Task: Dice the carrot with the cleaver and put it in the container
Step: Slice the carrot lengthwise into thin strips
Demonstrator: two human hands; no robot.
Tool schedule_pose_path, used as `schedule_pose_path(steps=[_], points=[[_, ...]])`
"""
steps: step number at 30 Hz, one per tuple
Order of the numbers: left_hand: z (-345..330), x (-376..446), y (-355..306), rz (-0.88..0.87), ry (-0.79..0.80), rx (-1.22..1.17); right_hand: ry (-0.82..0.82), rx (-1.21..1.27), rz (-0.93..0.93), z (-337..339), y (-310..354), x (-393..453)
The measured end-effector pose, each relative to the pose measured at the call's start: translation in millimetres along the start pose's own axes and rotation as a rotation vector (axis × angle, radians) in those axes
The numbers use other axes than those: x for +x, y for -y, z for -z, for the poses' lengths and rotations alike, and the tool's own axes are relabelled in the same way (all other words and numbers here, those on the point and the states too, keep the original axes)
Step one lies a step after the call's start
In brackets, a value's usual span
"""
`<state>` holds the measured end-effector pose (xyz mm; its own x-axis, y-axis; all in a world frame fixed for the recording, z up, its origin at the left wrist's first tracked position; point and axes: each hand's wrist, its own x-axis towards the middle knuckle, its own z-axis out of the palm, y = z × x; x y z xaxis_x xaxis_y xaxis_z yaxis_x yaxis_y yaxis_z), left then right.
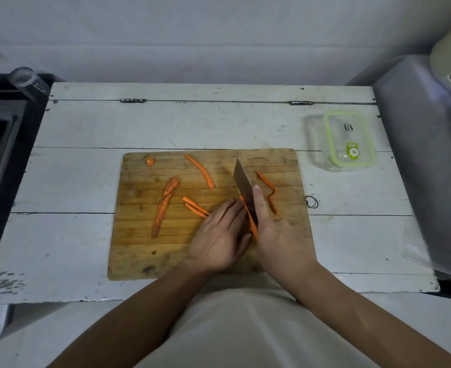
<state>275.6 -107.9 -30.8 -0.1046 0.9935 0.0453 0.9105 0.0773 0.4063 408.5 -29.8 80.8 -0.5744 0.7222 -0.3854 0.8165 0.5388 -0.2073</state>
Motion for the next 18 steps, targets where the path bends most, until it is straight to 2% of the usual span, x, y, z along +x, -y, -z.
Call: schedule_pose_path(steps=[7,13,18], points=[[3,2,3,0.001,0.038,-0.014,-0.040,-0.001,-0.035,-13,5,-1],[5,0,6,-0.019,0.031,-0.104,-0.098,-0.099,-0.059,-24,7,-5],[3,-2,8,-0.136,-0.014,-0.110,-0.111,-0.115,-0.056,-34,7,-5]])
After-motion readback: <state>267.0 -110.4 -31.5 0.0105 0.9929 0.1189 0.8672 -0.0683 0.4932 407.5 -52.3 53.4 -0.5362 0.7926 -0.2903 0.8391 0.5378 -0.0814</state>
